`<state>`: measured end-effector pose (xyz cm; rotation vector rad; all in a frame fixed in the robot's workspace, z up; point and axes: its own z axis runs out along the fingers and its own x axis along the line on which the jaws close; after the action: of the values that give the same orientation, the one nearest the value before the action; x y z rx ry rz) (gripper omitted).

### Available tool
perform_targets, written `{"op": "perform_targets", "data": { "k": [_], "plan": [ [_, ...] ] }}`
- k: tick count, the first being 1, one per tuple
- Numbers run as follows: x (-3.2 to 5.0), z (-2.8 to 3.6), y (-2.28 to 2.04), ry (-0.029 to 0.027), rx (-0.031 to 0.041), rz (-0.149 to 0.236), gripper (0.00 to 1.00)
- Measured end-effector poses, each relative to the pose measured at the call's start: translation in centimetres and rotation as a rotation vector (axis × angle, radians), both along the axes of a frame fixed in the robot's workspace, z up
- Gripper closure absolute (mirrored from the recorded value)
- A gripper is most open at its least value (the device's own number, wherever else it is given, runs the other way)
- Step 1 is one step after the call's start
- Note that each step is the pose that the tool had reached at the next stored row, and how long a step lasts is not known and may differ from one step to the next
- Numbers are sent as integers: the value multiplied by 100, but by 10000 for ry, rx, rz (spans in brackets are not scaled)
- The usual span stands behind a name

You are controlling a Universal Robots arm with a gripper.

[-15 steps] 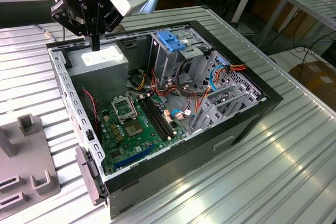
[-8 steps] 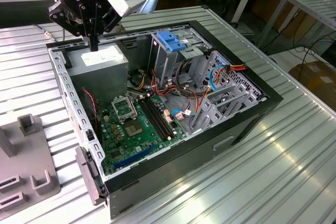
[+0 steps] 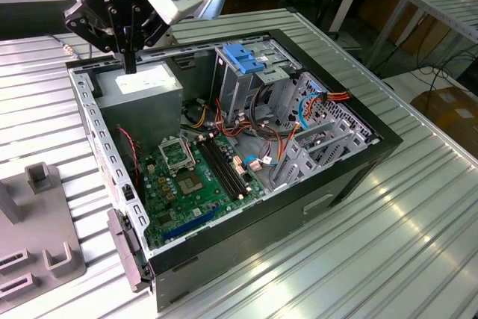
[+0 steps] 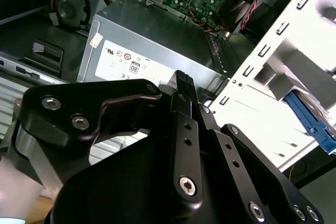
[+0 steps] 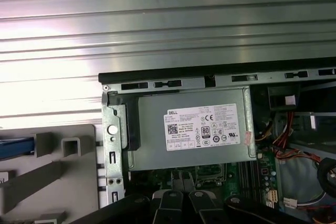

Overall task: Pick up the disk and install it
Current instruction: 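Reach for the disk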

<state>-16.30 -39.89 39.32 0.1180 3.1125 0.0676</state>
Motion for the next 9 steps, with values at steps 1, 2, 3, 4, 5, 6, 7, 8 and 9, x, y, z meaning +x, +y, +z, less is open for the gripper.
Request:
{"op": "perform_targets", "data": {
  "k": [1,2,3,4,5,6,7,8,9],
  "plan": [
    [-6,0,0,-1,0,0,90],
    [-13,0,0,0,0,0,90],
    [-21,0,0,-1,1,0,90],
    [-29,0,0,0,0,-1,90],
    [-41,0,0,-1,1,0,90],
    [-54,-1,0,-1,1,0,90],
    [-63,0,0,-1,1,0,90],
    [-70,-1,0,-1,1,0,90],
    [-77,0,0,-1,0,0,90]
  ]
}}
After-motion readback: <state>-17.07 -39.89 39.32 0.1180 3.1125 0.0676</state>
